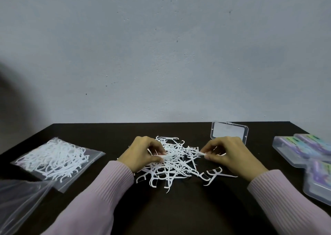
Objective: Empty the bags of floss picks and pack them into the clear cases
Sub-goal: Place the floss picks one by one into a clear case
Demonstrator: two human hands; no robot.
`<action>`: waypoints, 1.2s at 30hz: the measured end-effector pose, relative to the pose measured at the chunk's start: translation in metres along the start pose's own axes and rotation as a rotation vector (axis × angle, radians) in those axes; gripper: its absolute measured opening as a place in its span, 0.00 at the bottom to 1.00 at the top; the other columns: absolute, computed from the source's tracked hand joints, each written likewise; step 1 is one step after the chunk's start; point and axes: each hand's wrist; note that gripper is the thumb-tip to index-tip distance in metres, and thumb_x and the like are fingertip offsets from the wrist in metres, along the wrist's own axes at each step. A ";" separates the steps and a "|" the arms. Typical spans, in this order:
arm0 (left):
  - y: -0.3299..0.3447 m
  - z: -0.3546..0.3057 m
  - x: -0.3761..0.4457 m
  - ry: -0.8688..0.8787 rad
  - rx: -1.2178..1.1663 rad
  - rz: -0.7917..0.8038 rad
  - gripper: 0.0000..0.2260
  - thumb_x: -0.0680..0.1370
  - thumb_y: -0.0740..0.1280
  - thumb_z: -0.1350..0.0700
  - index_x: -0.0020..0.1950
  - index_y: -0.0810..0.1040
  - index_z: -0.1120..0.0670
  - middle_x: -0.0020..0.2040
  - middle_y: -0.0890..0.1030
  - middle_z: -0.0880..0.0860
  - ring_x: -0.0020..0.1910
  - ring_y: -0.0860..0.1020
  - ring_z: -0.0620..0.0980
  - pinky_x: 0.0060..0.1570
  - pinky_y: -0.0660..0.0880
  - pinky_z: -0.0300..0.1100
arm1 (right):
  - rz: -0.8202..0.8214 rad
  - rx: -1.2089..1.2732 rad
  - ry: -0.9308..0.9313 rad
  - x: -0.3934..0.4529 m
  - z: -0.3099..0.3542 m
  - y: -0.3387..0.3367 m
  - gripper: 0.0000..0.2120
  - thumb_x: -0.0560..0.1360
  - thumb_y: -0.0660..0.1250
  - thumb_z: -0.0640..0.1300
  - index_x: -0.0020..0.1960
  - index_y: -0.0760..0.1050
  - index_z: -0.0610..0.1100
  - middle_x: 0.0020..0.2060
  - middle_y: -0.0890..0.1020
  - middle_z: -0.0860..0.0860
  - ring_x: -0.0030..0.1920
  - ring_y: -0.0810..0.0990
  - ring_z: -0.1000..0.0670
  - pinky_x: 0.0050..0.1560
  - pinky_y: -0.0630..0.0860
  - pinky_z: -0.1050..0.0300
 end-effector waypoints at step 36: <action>0.069 -0.080 0.080 0.142 -0.691 -0.018 0.05 0.69 0.75 0.62 0.43 0.82 0.56 0.34 0.82 0.47 0.34 0.79 0.41 0.36 0.74 0.32 | -0.208 0.370 0.161 0.010 -0.051 -0.010 0.10 0.69 0.73 0.41 0.50 0.80 0.45 0.41 0.84 0.53 0.41 0.81 0.62 0.41 0.74 0.73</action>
Point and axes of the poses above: each hand's wrist, its own x-axis towards the middle knuckle, its own y-axis out of the palm, z = x × y
